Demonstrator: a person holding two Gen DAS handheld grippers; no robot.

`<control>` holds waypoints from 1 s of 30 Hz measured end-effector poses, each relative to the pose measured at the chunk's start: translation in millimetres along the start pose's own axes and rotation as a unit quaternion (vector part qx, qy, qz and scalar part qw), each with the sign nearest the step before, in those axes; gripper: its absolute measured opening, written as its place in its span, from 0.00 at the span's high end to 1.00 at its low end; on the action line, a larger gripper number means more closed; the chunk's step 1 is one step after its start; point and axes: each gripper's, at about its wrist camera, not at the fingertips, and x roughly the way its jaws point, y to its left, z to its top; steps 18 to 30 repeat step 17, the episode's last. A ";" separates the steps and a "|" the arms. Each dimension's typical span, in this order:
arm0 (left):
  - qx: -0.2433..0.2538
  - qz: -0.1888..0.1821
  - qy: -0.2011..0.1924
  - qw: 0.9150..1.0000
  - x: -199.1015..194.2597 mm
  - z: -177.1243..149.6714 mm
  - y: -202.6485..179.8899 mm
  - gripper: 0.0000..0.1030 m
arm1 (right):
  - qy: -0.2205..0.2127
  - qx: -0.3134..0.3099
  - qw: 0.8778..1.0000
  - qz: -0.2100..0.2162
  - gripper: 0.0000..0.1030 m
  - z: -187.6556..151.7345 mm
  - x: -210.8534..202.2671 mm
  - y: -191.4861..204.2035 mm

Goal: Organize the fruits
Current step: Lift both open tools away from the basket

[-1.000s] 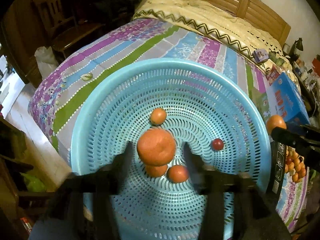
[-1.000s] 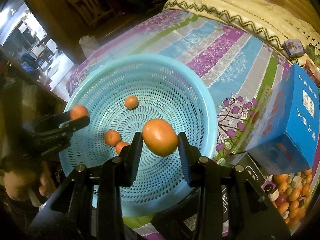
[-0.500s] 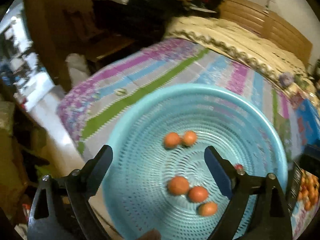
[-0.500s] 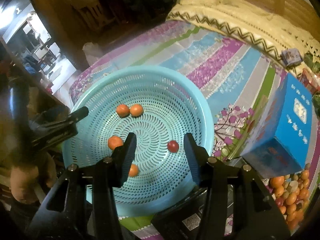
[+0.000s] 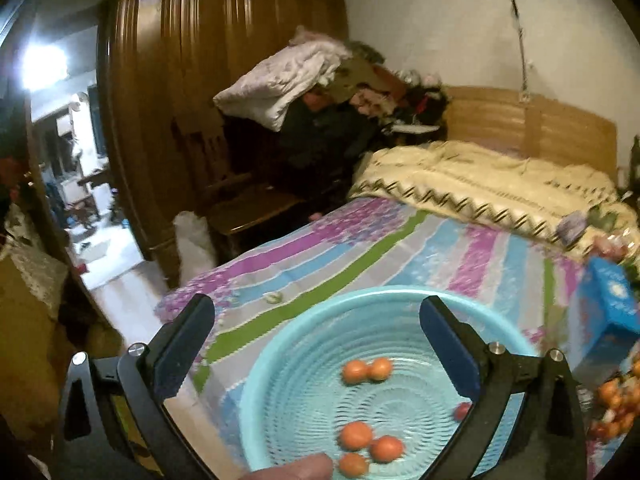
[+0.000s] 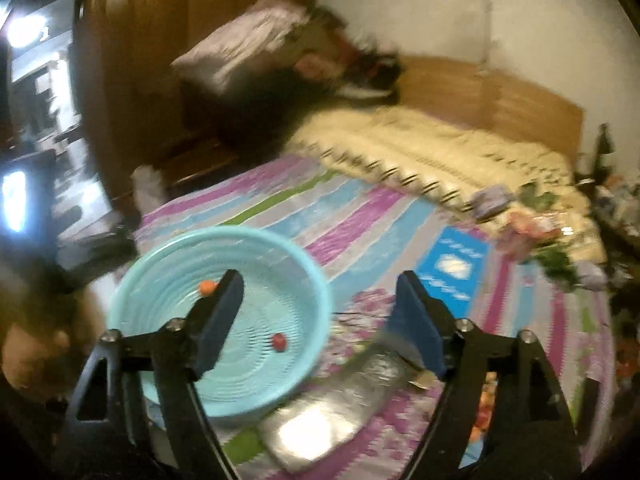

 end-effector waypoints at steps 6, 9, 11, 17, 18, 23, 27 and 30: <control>0.002 -0.011 -0.036 0.999 -34.9 6.3 -28.5 0.00 | -0.019 0.019 0.998 -0.048 0.21 -11.2 -27.8 -31.3; 0.016 -0.024 -0.044 0.999 -48.3 6.4 -47.0 0.00 | -0.022 0.025 0.998 -0.060 0.21 -16.1 -37.4 -41.1; 0.022 -0.032 -0.051 0.998 -59.1 7.0 -57.6 0.00 | -0.023 0.030 0.997 -0.065 0.21 -19.6 -45.1 -48.5; 0.044 -0.056 -0.061 0.996 -83.9 6.2 -86.1 0.00 | -0.030 0.043 0.996 -0.071 0.21 -29.4 -66.0 -67.3; 0.044 -0.056 -0.061 0.996 -83.9 6.2 -86.1 0.00 | -0.030 0.043 0.996 -0.071 0.21 -29.4 -66.0 -67.3; 0.044 -0.056 -0.061 0.996 -83.9 6.2 -86.1 0.00 | -0.030 0.043 0.996 -0.071 0.21 -29.4 -66.0 -67.3; 0.044 -0.056 -0.061 0.996 -83.9 6.2 -86.1 0.00 | -0.030 0.043 0.996 -0.071 0.21 -29.4 -66.0 -67.3; 0.044 -0.056 -0.061 0.996 -83.9 6.2 -86.1 0.00 | -0.030 0.043 0.996 -0.071 0.21 -29.4 -66.0 -67.3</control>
